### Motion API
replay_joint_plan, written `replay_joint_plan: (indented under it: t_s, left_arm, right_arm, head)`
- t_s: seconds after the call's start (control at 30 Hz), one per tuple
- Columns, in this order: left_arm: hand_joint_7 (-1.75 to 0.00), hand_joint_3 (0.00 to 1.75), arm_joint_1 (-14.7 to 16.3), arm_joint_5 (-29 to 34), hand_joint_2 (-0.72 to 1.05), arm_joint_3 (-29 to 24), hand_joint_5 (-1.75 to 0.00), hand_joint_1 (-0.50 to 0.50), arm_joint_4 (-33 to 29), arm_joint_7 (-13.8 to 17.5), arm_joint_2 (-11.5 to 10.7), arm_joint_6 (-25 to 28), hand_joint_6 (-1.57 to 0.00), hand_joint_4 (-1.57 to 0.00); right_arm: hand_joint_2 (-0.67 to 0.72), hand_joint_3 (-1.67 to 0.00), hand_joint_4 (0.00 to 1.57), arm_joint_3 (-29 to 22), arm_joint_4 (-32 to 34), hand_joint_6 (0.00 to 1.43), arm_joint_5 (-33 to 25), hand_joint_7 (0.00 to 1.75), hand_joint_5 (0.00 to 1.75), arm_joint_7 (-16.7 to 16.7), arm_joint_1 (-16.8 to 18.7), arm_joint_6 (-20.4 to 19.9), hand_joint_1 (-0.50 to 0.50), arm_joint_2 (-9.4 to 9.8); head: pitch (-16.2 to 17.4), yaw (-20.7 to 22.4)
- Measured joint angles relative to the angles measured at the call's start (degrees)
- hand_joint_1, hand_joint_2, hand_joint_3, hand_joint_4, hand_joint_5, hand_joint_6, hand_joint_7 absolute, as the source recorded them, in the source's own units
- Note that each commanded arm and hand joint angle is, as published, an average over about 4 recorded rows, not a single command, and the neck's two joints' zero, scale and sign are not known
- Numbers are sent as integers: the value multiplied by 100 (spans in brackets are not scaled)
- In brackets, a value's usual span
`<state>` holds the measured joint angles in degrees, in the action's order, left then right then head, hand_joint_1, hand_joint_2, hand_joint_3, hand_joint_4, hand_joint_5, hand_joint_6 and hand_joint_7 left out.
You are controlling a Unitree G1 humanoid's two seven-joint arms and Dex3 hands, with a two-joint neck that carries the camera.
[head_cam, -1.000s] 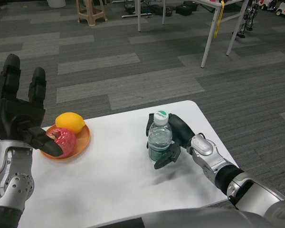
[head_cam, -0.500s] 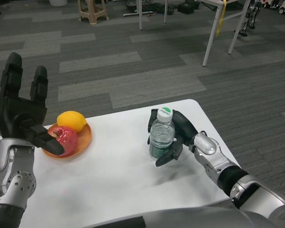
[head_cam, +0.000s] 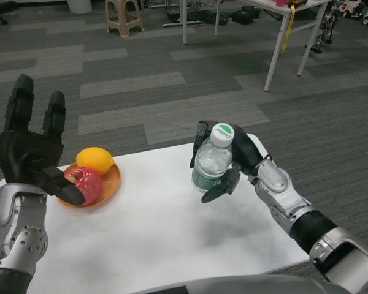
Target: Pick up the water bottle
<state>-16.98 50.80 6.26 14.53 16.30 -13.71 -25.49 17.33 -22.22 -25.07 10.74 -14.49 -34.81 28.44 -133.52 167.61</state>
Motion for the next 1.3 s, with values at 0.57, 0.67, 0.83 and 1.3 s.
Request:
replay_joint_plan:
  t_s: [0.57, 0.67, 0.83, 1.3]
  left_arm:
    - [0, 9, 87, 1, -72, -5, 0, -50, 0, 0, -2, 0, 0, 0]
    - [0, 7, 88, 1, -72, -5, 0, -49, 0, 0, -3, 0, 0, 0]
    - [0, 9, 91, 1, -72, -4, 0, -48, 0, 0, -4, 0, 0, 0]
    - [0, 2, 95, 1, -72, -3, 0, -50, 0, 0, -6, 0, 0, 0]
  right_arm:
    - [-29, -71, 137, 9, 657, 103, 0, 140, 116, -1044, -366, 6, 38, 295]
    - [-29, -71, 137, 29, 657, 103, 0, 140, 116, -1066, -439, 8, 38, 295]
    - [-29, -71, 137, 57, 657, 103, 0, 140, 116, -1073, -653, 8, 38, 296]
    - [-29, -71, 137, 97, 657, 103, 1, 140, 116, -1073, -667, 8, 38, 295]
  head:
    - [-373, 179]
    - [-395, 185]
    - [-429, 195]
    - [-819, 222]
